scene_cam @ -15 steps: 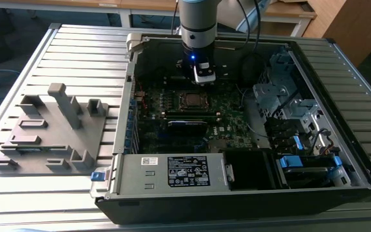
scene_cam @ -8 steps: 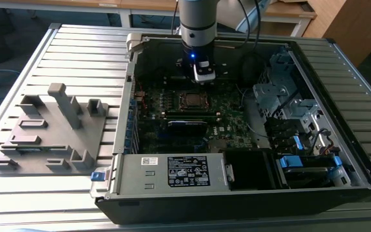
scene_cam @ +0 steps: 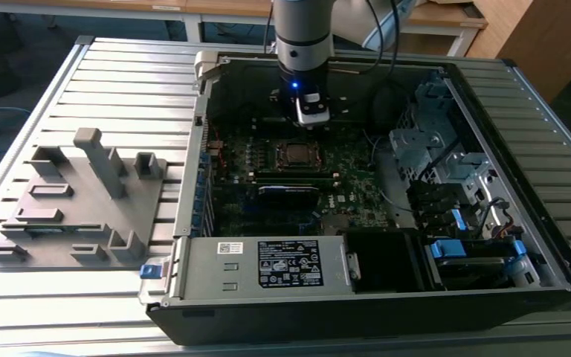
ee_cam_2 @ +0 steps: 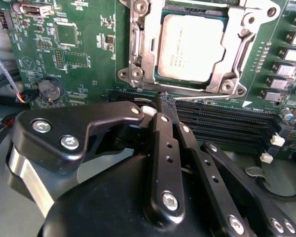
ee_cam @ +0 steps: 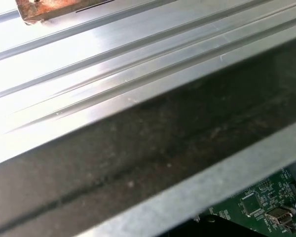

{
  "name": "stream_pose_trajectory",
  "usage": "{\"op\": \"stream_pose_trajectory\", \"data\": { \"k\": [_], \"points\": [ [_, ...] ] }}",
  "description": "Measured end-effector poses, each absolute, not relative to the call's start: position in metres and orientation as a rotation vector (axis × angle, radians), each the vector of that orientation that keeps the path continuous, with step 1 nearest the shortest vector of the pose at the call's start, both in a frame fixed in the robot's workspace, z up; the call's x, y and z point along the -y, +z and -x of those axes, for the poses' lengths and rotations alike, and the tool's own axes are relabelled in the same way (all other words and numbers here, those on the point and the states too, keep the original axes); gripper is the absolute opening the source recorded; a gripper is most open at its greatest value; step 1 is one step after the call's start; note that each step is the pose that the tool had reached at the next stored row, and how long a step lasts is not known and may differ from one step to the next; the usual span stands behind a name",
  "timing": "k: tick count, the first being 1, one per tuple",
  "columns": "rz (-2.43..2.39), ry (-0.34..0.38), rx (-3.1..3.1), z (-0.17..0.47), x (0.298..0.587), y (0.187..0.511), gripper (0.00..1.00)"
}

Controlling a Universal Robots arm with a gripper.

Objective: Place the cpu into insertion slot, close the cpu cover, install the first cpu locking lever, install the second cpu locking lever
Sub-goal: 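Install the first cpu locking lever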

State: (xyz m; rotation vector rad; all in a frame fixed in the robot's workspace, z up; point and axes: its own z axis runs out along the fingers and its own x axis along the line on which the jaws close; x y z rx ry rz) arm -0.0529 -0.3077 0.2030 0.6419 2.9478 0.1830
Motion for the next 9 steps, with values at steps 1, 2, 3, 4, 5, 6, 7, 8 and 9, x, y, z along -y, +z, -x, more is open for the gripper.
{"op": "stream_pose_trajectory", "data": {
  "k": [1,2,3,4,5,6,7,8,9],
  "points": [
    [-0.642,0.184,-2.948,0.0533,0.3076,0.2030,0.11],
    [-0.643,0.185,-2.948,0.0536,0.3074,0.2030,0.11],
    [-0.643,0.187,-2.948,0.0539,0.3073,0.2029,0.11],
    [-0.644,0.190,-2.947,0.0541,0.3072,0.2028,0.11],
    [-0.644,0.192,-2.948,0.0542,0.3070,0.2027,0.11],
    [-0.644,0.193,-2.947,0.0543,0.3069,0.2026,0.11],
    [-0.644,0.194,-2.947,0.0544,0.3069,0.2026,0.11],
    [-0.644,0.195,-2.947,0.0544,0.3069,0.2024,0.11],
    [-0.644,0.196,-2.946,0.0544,0.3069,0.2022,0.11]
  ]
}}
